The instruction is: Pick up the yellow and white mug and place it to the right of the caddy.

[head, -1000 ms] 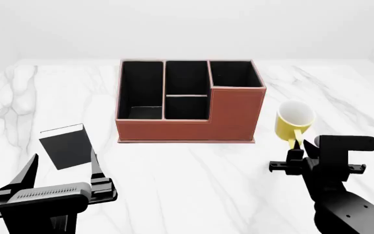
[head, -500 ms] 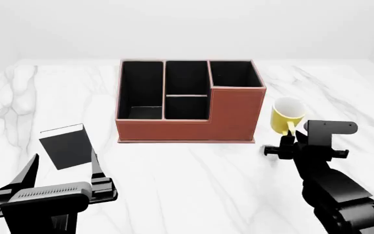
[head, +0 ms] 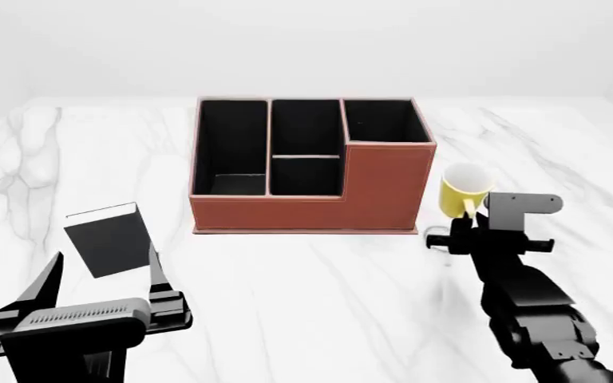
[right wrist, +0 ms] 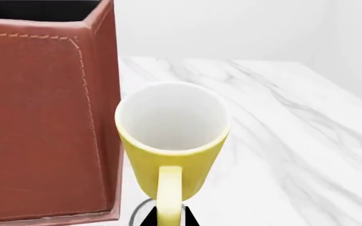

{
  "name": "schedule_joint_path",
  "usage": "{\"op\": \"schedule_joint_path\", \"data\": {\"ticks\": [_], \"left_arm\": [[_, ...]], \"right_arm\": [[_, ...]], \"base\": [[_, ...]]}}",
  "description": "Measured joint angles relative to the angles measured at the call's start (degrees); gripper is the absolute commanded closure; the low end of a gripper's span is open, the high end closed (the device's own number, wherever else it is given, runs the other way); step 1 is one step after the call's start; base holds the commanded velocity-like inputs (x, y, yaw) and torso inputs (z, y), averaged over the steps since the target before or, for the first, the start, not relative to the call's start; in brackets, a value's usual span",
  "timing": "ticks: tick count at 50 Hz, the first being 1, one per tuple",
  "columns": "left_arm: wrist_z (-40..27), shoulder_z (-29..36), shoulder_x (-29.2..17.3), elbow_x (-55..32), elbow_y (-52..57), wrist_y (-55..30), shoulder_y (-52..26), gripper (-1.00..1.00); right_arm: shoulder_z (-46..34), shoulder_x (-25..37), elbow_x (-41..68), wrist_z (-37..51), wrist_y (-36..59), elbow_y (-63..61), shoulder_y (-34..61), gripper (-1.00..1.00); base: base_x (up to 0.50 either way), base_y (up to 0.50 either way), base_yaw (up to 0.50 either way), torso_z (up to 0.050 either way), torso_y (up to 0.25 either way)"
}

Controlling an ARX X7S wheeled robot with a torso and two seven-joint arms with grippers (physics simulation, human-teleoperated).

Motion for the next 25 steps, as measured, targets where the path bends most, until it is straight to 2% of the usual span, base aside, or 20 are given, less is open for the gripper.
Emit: {"op": "schedule_joint_path", "data": {"ticks": [25], "left_arm": [[-0.41,0.26,-0.33,-0.23,0.09,0.02,-0.02,-1.00]], "right_arm": [[1.64,-6.45,-4.45,-6.33,-8.22,20.63,5.07,1.00]], "base": [[0.00,0.00,0.00,0.000,0.001]]}}
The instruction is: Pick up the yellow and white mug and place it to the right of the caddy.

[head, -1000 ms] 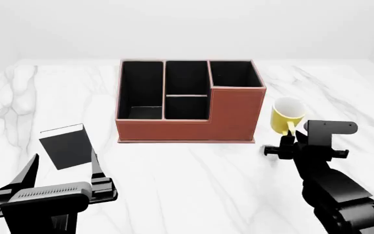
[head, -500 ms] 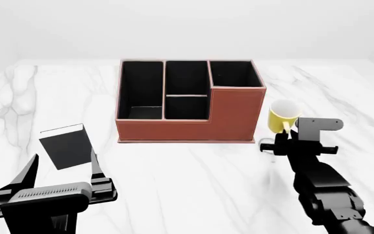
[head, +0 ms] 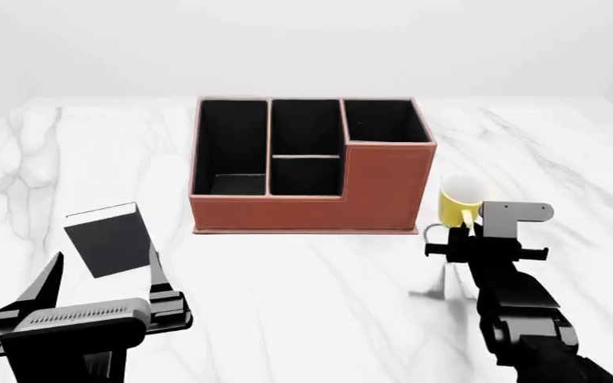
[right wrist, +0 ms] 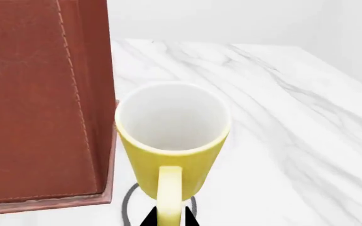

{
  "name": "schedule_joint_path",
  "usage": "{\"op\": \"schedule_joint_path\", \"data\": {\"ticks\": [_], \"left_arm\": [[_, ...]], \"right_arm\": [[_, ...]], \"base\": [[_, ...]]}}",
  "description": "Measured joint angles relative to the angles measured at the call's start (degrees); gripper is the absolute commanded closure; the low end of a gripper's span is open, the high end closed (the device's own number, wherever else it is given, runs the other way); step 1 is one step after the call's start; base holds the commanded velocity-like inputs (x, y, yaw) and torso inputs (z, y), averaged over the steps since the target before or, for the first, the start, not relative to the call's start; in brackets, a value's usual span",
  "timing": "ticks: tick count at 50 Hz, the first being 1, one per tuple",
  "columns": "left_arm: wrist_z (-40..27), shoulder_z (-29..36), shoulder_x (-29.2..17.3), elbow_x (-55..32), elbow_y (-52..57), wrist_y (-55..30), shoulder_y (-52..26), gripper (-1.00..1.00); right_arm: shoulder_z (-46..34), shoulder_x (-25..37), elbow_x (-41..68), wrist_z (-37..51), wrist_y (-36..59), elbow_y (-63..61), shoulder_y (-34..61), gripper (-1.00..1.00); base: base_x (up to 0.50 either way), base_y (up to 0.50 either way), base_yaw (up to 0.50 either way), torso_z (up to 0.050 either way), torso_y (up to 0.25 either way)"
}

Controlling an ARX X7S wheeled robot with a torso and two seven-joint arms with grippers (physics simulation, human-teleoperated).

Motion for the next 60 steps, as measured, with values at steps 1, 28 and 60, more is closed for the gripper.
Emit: {"op": "schedule_joint_path", "data": {"ticks": [1,28,60], "left_arm": [[-0.01,0.01,-0.01,-0.01,0.00,0.01,0.00,-1.00],[-0.38,0.17,-0.35,-0.26,-0.19,0.43,0.09,-1.00],[-0.79,0.43,-0.74,-0.69,-0.18,0.45,-0.08,-1.00]], "right_arm": [[0.33,-0.12,-0.33,-0.16,-0.08,0.35,0.02,1.00],[15.58,-2.42,-15.23,-3.46,1.20,2.86,-0.93,1.00],[30.47,-3.73,-29.44,-5.63,4.71,2.60,-1.85,1.00]], "base": [[0.00,0.00,0.00,0.000,0.000],[0.00,0.00,0.00,0.000,0.001],[0.00,0.00,0.00,0.000,0.000]]}}
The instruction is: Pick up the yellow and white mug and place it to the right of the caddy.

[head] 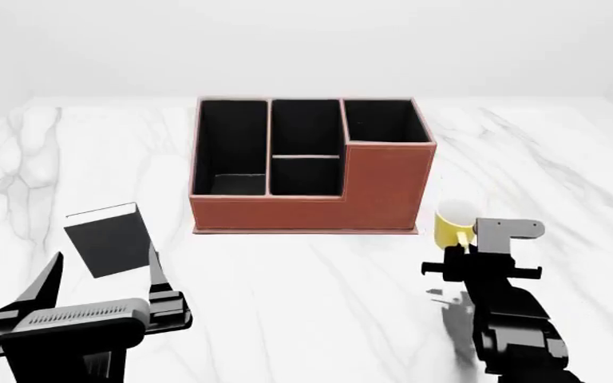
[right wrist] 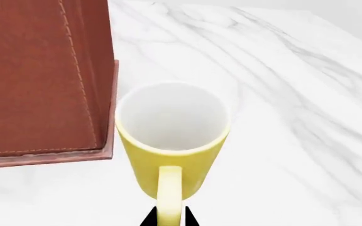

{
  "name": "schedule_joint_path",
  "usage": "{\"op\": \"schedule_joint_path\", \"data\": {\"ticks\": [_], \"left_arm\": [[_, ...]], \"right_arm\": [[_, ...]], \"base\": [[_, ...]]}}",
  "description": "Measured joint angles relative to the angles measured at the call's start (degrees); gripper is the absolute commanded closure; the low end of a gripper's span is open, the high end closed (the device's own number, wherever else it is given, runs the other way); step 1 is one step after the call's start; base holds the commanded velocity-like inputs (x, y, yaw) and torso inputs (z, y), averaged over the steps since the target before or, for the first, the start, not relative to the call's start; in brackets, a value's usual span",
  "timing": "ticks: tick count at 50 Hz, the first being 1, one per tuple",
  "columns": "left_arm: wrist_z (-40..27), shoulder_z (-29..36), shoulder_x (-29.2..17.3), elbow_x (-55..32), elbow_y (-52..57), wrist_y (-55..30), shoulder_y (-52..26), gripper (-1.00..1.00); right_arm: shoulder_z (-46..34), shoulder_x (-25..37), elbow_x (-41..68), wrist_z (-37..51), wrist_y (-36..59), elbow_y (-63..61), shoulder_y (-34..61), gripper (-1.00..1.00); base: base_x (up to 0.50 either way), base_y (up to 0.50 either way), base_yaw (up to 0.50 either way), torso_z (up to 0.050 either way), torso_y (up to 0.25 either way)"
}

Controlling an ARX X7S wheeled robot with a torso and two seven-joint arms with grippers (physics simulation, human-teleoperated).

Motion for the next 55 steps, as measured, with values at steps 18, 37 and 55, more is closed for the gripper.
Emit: {"op": "schedule_joint_path", "data": {"ticks": [18,37,55], "left_arm": [[-0.22,0.05,-0.22,-0.23,-0.07,0.29,0.10,-1.00],[-0.54,0.00,-0.46,-0.48,0.13,0.59,0.42,-1.00],[-0.86,0.17,-0.70,-0.57,0.62,0.66,0.61,-1.00]], "right_arm": [[2.50,-0.31,-2.89,-0.46,0.91,-0.03,0.10,-1.00],[3.55,0.11,-3.75,-0.54,-0.81,0.17,-0.11,-1.00],[6.11,1.32,-1.05,-0.78,13.96,-35.31,-15.85,-1.00]], "base": [[0.00,0.00,0.00,0.000,0.000],[0.00,0.00,0.00,0.000,0.000],[0.00,0.00,0.00,0.000,0.000]]}}
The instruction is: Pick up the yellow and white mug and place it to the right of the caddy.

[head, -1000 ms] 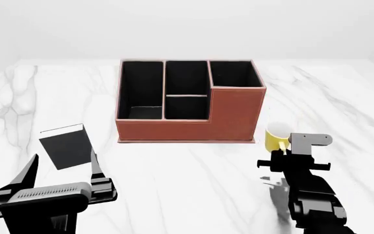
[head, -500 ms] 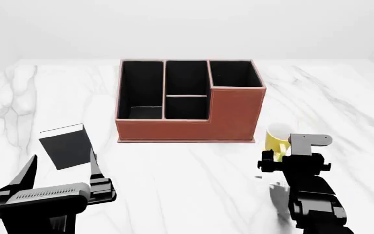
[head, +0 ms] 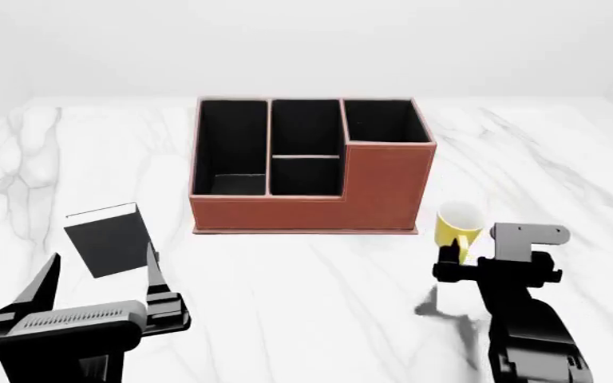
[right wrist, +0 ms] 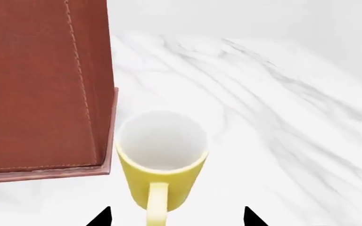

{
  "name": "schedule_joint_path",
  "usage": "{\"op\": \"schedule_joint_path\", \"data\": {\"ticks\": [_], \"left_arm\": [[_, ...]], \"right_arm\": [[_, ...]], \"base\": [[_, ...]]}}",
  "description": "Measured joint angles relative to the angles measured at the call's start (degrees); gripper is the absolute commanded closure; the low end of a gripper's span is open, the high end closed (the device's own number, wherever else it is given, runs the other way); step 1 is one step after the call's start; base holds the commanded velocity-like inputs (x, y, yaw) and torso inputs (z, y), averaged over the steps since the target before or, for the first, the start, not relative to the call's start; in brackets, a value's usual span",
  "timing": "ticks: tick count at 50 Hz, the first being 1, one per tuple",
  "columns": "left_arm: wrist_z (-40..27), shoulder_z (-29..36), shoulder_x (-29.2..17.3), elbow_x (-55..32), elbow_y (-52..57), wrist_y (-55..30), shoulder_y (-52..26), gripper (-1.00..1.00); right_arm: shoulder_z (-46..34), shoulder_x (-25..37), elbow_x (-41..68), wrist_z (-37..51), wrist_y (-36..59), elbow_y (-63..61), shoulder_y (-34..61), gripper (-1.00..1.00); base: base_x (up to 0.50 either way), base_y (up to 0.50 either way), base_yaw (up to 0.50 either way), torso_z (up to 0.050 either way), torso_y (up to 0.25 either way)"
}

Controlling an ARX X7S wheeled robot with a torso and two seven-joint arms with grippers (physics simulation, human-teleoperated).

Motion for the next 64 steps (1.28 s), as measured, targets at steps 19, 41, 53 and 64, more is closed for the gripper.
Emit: {"op": "schedule_joint_path", "data": {"ticks": [19,41,53,64], "left_arm": [[-0.39,0.16,-0.32,-0.15,0.88,-0.29,0.09,-1.00],[-0.79,0.27,-0.79,-0.29,2.02,-0.34,0.54,-1.00],[-1.20,0.40,-1.18,0.04,3.42,-0.32,1.30,-1.00],[-1.61,0.40,-1.62,0.39,4.86,-0.30,2.10,-1.00]], "right_arm": [[2.15,0.92,3.03,0.24,13.40,-33.76,-15.49,-1.00],[6.13,2.26,6.57,1.55,23.85,-63.40,-26.81,-1.00],[8.74,3.07,7.99,2.06,26.56,-74.81,-31.51,-1.00],[10.30,3.32,8.82,2.29,27.07,-81.51,-35.07,-1.00]], "base": [[0.00,0.00,0.00,0.000,0.000],[0.00,0.00,0.00,0.000,0.000],[0.00,0.00,0.00,0.000,0.000],[0.00,0.00,0.00,0.000,0.000]]}}
